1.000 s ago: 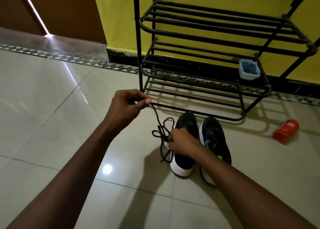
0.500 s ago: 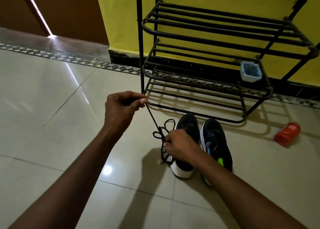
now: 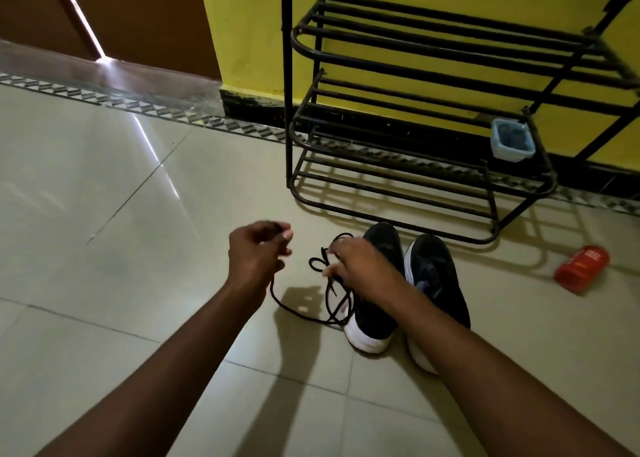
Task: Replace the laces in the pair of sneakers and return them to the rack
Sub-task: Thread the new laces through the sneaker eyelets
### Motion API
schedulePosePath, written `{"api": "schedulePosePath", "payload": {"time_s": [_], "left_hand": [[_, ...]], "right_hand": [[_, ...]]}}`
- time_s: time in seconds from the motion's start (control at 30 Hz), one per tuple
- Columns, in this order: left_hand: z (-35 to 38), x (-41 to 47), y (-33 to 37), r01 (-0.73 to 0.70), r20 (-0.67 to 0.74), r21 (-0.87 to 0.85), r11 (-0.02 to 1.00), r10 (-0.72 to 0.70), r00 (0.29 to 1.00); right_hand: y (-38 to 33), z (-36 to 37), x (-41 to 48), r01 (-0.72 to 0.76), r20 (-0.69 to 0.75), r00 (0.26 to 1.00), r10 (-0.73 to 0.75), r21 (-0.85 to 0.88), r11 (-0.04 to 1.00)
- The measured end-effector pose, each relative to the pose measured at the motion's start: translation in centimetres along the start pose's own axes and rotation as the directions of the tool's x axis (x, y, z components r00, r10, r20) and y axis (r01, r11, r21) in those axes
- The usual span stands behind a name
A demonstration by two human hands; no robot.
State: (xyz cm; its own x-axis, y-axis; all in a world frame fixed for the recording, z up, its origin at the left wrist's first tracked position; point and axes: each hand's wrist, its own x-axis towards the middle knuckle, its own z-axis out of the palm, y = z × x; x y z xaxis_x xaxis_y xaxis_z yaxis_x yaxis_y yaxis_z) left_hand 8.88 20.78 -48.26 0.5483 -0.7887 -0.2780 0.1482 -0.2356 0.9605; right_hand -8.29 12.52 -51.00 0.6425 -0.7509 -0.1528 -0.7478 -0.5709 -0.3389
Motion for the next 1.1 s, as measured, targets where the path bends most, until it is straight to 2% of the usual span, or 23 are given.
{"api": "schedulePosePath", "payload": {"time_s": [0.07, 0.23, 0.4, 0.53, 0.63, 0.7, 0.77, 0.83, 0.9, 1.0, 1.1], "left_hand": [[-0.5, 0.2, -1.9, 0.013, 0.004, 0.120, 0.993, -0.014, 1.000], [-1.2, -0.3, -5.8, 0.047, 0.040, 0.300, 0.953, -0.062, 0.997], [-1.8, -0.2, -8.0, 0.088, 0.094, 0.325, 0.942, -0.125, 0.988], [-2.6, 0.2, -8.4, 0.085, 0.123, 0.354, 0.931, -0.136, 0.983], [-2.7, 0.3, -8.2, 0.081, 0.122, 0.320, 0.944, -0.126, 0.984], [-2.6, 0.5, -8.0, 0.093, 0.092, 0.292, 0.952, -0.124, 0.988], [-2.5, 0.7, -7.7, 0.087, 0.068, 0.276, 0.957, -0.109, 0.992], [-2.2, 0.7, -7.4, 0.074, 0.065, 0.267, 0.961, -0.094, 0.993], [-2.0, 0.7, -7.1, 0.041, 0.064, 0.255, 0.966, -0.059, 0.996], [-1.8, 0.8, -7.0, -0.006, 0.040, 0.254, 0.967, -0.004, 0.999], [-1.2, 1.1, -7.1, -0.036, 0.060, 0.273, 0.961, 0.020, 0.998]], "right_hand": [[1.3, 0.2, 1.5, -0.003, -0.068, 0.998, -0.005, -0.116, 0.993], [2.2, 1.9, 4.9, -0.017, 0.157, 0.985, 0.066, -0.293, 0.956], [2.0, 4.2, 7.4, 0.038, 0.253, 0.966, 0.048, -0.324, 0.945], [1.9, 4.8, 8.7, -0.032, 0.240, 0.968, 0.076, -0.182, 0.983], [1.7, 3.7, 9.8, -0.112, 0.094, 0.990, 0.106, 0.063, 0.992], [0.8, 2.2, 10.4, -0.132, -0.030, 0.988, 0.152, 0.351, 0.927], [-0.4, 0.6, 10.8, -0.069, -0.139, 0.971, 0.193, 0.612, 0.788], [-1.2, -0.2, 11.3, -0.013, -0.204, 0.952, 0.229, 0.720, 0.694], [-1.3, 0.0, 11.7, -0.027, -0.182, 0.958, 0.220, 0.709, 0.705], [-0.4, 1.0, 11.0, -0.114, -0.063, 0.983, 0.174, 0.533, 0.839], [0.7, 1.3, 8.9, -0.168, -0.096, 0.969, 0.226, 0.409, 0.897]]}}
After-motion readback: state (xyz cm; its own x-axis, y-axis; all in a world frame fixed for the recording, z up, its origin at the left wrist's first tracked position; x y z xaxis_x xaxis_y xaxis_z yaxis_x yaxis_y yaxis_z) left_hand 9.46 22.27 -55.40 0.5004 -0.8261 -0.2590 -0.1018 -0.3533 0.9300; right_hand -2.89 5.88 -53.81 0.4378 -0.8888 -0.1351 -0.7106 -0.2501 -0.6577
